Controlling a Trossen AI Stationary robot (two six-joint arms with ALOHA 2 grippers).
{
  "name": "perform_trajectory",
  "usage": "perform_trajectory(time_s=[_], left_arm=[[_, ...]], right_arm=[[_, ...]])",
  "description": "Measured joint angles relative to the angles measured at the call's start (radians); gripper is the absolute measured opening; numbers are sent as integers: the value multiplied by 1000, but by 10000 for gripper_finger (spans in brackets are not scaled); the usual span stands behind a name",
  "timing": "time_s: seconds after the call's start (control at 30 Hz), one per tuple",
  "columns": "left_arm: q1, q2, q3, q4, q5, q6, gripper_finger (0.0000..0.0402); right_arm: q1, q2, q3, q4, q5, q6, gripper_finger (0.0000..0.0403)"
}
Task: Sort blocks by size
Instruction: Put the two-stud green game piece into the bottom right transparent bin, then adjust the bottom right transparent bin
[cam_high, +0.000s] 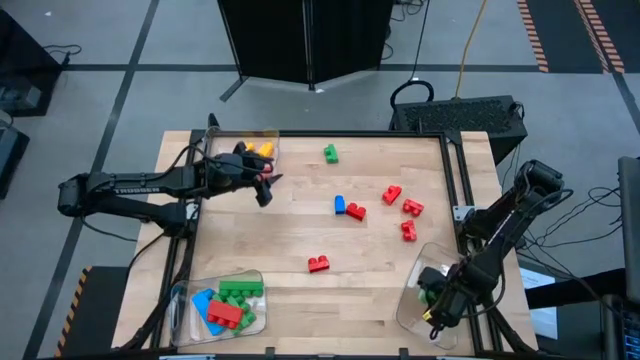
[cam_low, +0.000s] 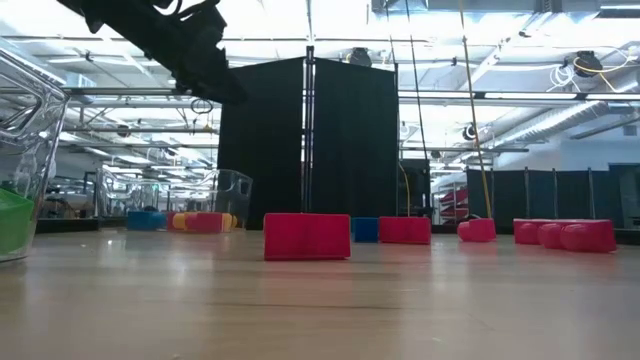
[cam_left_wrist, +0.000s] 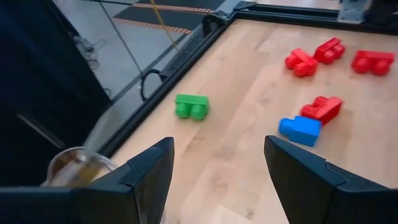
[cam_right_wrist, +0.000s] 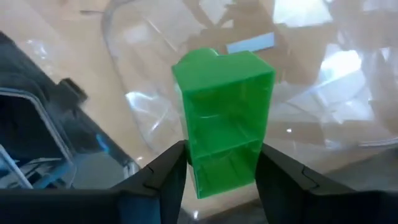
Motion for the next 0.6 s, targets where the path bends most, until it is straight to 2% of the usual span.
perform_trajectory(time_s=[0.17, 0.4, 0.6], left_arm=[[0, 0, 0, 0, 21, -2, 251], [0, 0, 0, -2, 21, -2, 251], [0, 0, 0, -3, 23, -25, 251]], right_arm=[[13, 4, 0, -41, -67, 67, 199], [2, 2, 3, -64, -48, 68, 248], [-56, 2, 83, -92, 167, -104, 243]])
